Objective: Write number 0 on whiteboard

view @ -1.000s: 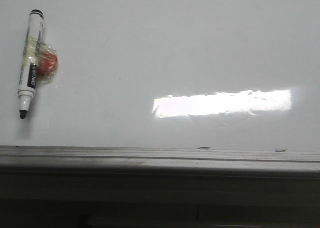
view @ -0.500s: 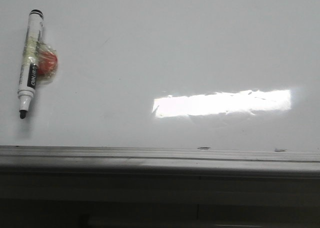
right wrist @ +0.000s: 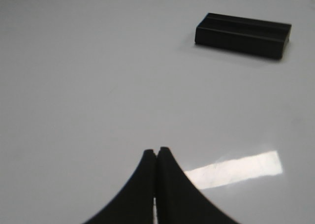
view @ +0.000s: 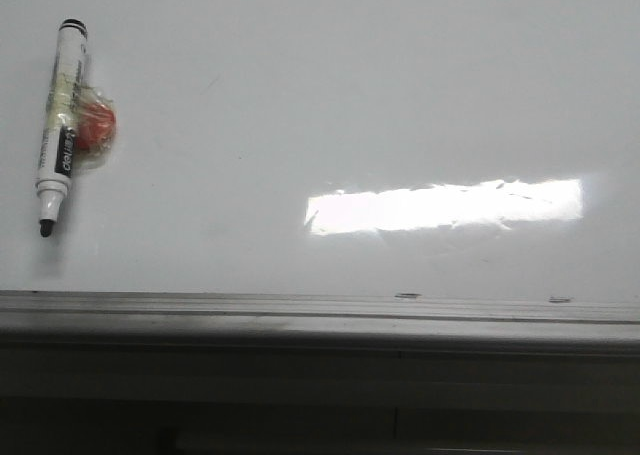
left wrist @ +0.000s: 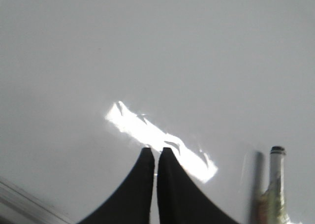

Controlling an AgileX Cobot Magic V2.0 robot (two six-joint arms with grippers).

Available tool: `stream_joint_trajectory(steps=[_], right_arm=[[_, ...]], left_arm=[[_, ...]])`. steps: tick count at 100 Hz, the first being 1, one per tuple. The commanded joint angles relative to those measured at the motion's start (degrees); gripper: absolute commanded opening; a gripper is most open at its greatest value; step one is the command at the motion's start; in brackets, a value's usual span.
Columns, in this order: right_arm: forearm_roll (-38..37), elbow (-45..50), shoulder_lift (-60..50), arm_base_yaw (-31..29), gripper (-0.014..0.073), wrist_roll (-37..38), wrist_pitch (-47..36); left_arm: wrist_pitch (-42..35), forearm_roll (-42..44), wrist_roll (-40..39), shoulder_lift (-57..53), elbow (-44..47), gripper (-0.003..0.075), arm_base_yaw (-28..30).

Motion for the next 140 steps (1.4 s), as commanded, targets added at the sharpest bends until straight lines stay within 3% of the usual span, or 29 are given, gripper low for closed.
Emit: stream_joint_trajectory(steps=[1, 14, 24, 37, 47, 66, 76, 87, 96, 117, 125, 140], right_arm=[[5.06, -1.95, -0.90, -0.32, -0.0069, 1.91, 1.99], [5.70, -8.12, -0.90, -0.09, -0.0069, 1.91, 11.56], [5.70, -16.31, 0.75, 1.38, -0.0069, 1.11, 24.96], [5.70, -26.19, 6.50, 4.03, -0.0067, -5.61, 43.92], [5.70, -31.08, 11.63, 5.55, -0.0039, -8.60, 51.32], [6.11, -33.97, 16.46, 8.66, 0.0236, -9.20, 49.68], [6.67, -33.97, 16.95, 10.28, 0.0352, -9.20, 49.58], [6.73, -33.97, 17.23, 12.66, 0.0351, -9.20, 49.69], [6.73, -33.97, 17.74, 14.36, 0.0351, -9.23, 50.48], [6.73, -33.97, 18.34, 15.13, 0.0351, -9.32, 51.03], [6.73, -33.97, 18.34, 15.13, 0.0351, -9.32, 51.03], [6.73, -33.97, 18.34, 15.13, 0.0351, -9.32, 51.03]], left_arm=[[-3.41, -10.41, -0.45, -1.73, 1.61, -0.0020, -0.02], [2.43, -12.25, 1.00, -1.62, -0.97, -0.0020, -0.02], [11.86, -9.11, 10.53, -0.35, -6.73, -0.0020, -0.12], [21.21, 2.88, 14.75, 6.11, -16.41, -0.0019, 0.00], [27.83, 12.01, 14.98, 13.60, -23.15, 0.0009, 0.00], [32.03, 18.89, 15.11, 23.66, -33.12, 0.0294, -5.87], [35.03, 25.70, 14.42, 29.49, -37.20, 0.0278, -12.30], [41.55, 42.15, 4.98, 37.62, -42.76, 0.0219, -20.25], [46.27, 51.84, -4.70, 43.47, -46.67, 0.0219, -26.40], [36.53, 47.92, -20.67, 50.89, -47.35, 0.0318, -34.95], [32.26, 45.42, -23.00, 52.87, -46.61, 0.0359, -36.45], [29.21, 45.71, -22.99, 56.51, -45.96, 0.0358, -36.83]])
